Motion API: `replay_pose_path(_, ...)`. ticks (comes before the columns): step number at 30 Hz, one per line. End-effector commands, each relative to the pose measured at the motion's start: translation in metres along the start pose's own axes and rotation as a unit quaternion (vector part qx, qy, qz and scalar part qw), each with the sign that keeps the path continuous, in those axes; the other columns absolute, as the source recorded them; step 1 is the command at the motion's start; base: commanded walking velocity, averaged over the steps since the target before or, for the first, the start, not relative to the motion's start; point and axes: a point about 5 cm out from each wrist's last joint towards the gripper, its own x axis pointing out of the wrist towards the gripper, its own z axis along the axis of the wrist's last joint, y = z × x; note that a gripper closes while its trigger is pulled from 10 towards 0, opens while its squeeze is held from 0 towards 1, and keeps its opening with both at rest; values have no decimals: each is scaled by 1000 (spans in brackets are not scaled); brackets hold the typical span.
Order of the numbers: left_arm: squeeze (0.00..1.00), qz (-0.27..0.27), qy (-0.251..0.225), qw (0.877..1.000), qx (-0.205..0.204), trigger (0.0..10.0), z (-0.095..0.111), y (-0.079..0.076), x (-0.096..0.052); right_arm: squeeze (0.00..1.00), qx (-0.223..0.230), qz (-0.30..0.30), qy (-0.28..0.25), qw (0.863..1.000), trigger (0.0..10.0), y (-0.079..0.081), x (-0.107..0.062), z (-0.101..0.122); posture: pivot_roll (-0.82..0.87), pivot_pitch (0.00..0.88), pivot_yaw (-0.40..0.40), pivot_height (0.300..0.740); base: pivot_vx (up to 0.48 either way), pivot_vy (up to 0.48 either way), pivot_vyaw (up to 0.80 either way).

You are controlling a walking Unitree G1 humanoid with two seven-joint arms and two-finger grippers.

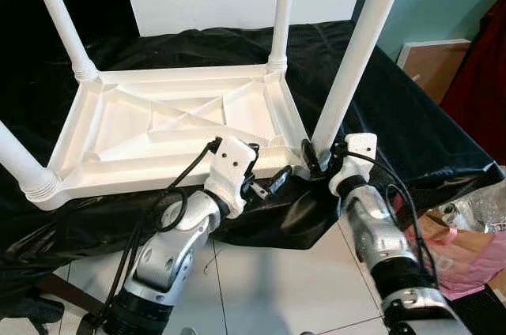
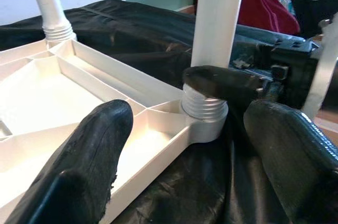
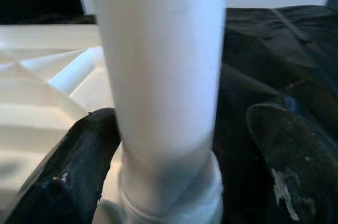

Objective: Building children table

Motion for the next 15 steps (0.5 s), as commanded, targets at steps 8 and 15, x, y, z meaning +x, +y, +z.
replay_pose_path(8,0,-19,-3,1000,1,10000,2,-2,2,0,-37,119,22,992,10000,-8,14,7,-9,58,-32,740,0,0,0)
replay_pose_path(15,0,-18,-2,1000,2,10000,2,-1,2,0,-36,169,41,984,10000,-2,21,6,-5,54,-35,740,0,0,0)
